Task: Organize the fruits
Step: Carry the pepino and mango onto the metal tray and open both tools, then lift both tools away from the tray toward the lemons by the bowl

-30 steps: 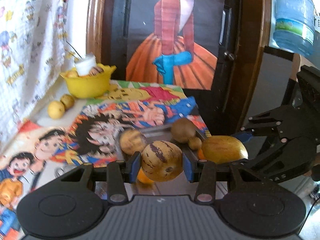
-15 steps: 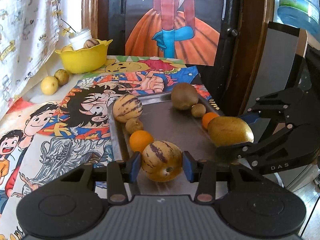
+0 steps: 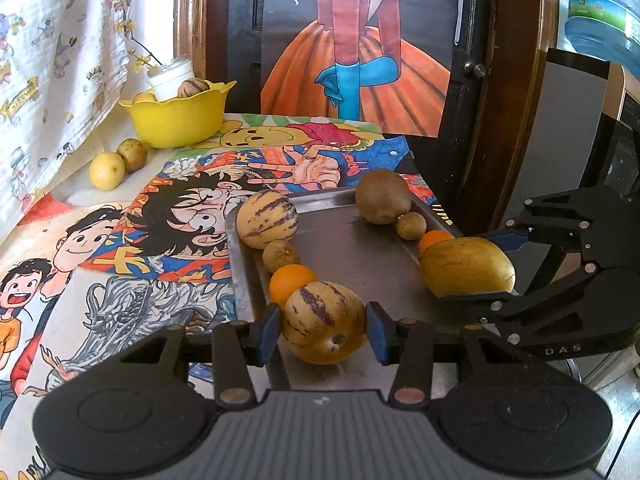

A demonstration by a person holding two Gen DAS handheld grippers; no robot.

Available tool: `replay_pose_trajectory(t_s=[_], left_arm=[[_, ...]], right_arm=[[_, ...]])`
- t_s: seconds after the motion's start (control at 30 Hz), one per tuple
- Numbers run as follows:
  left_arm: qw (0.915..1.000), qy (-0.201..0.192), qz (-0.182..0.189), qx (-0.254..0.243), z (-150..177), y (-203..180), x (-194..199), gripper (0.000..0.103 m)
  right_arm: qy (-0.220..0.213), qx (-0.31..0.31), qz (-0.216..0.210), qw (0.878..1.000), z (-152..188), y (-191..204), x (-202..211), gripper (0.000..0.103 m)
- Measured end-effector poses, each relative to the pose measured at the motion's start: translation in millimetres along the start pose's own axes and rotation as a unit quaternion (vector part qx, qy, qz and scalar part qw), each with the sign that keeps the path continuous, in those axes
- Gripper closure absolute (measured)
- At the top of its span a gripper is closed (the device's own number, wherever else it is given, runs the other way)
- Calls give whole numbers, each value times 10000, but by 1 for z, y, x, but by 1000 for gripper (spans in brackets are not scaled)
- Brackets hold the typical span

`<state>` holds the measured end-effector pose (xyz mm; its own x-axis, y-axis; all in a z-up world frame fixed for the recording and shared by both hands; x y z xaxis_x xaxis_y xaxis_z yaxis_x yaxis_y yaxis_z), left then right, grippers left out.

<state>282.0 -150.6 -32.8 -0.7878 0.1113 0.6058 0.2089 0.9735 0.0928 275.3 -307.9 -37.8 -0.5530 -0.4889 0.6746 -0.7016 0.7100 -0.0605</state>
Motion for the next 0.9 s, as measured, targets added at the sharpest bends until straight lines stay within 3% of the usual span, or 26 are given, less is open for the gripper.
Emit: replay_pose_trajectory(t_s=[0.2,0.47,0.57,0.7,0.9], left_arm=[[10000,-16,-88,45,-1,1,5,47],[9990,-144,-236,359,2,11,29,27],[9973,-199,-394,595,8,20,42,17],[9937,-188,-718,839,19,33,57,5],[9905,-309,-870,1021,36,50,85,1]], right_arm=[[-173,-225,66,9996,3,-2,8,32],[-568,-758,238,9952,12,8,37,14],[-716,-942,374,9923,18,16,50,2],[-820,-1175,589,9879,27,30,64,1],[-941,-1816,648,9767,36,54,81,1]])
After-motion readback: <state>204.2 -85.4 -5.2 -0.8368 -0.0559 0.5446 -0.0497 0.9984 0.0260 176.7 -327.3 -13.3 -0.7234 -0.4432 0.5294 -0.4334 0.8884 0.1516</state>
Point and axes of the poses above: each gripper's, at about its wrist camera, not at the fingertips, and x roughly against the way its jaws point, y to its left, z to its underside, the point moved 6 cm from there along -x, roughly the way its jaws point, and after that the axes turned 14 degrees about -z, right-handed, at the moved point
